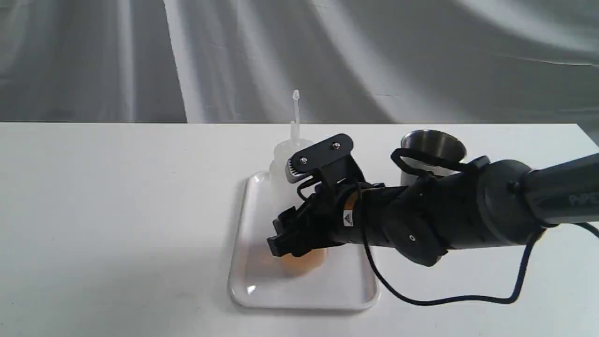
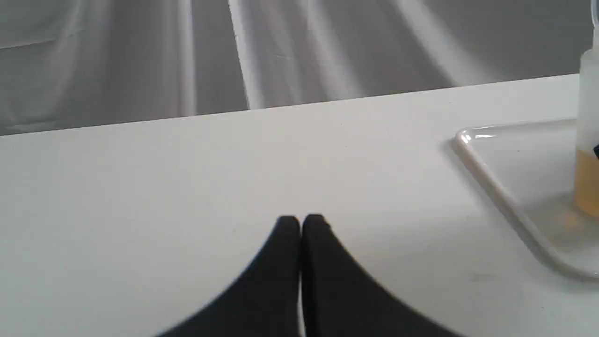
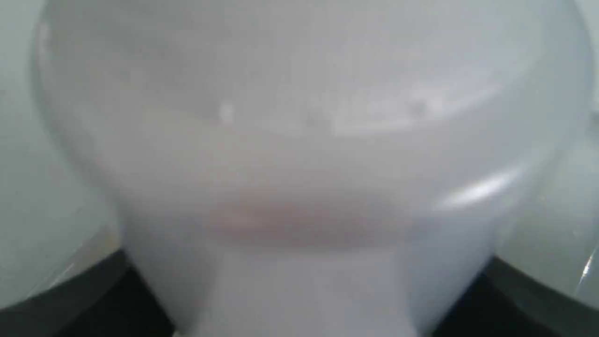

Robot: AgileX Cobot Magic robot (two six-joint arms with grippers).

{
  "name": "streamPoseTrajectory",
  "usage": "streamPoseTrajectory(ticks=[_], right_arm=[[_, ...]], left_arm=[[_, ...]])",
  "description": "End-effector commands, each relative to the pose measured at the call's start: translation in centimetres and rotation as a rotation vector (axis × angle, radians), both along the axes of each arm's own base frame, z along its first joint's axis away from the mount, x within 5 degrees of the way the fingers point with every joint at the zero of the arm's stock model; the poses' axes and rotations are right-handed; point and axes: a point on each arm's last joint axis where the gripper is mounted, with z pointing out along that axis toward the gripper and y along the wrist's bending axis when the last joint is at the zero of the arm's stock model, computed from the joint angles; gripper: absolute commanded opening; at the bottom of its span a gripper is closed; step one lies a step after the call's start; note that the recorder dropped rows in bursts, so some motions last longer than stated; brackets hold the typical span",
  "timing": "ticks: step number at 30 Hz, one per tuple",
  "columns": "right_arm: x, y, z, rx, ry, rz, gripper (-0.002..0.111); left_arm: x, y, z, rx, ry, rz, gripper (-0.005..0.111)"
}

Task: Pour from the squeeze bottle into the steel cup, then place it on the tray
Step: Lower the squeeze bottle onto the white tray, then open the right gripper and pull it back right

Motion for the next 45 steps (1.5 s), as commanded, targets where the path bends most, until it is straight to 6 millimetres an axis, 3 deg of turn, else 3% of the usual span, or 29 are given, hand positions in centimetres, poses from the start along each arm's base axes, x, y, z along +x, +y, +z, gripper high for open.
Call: streamPoseTrajectory(ticks=[1, 4, 7, 14, 26, 35, 41, 45], right_arm=[[-0.1, 0.1, 0.4, -0.015, -0.022, 0.024, 0.076], [-0.2, 0.2, 0.3, -0.019, -0.015, 0.027, 0.096], [-0.4, 0.3, 0.1, -0.037, 0.013, 0.029, 0.103], [-1.1, 1.1, 0.9, -0.044, 0.010, 0.056, 0.104], [-3.4, -0.5, 7.6, -0.118, -0.041, 0.070, 0.104], [-9.4, -3.4, 11.8, -0.044, -0.128, 0.051, 0.104], [-15.3, -6.5, 14.6, 0.042, -0.194, -0.001, 0.104], [-19.2, -8.6, 14.9, 0.105, -0.193, -0.057, 0.103]], left_arm=[[0.0, 0.0, -0.1, -0.006, -0.005, -0.005, 0.000], [0.0, 0.0, -0.1, -0.002, -0.005, -0.006, 0.000], [0.0, 0.0, -0.1, -0.002, -0.005, -0.006, 0.000], [0.0, 0.0, -0.1, -0.002, -0.005, -0.006, 0.000], [0.0, 0.0, -0.1, -0.004, -0.005, -0.006, 0.000], [0.0, 0.0, -0.1, -0.002, -0.005, -0.006, 0.000], [0.0, 0.0, -0.1, -0.006, -0.005, -0.005, 0.000], [0.0, 0.0, -0.1, -0.006, -0.005, -0.005, 0.000]])
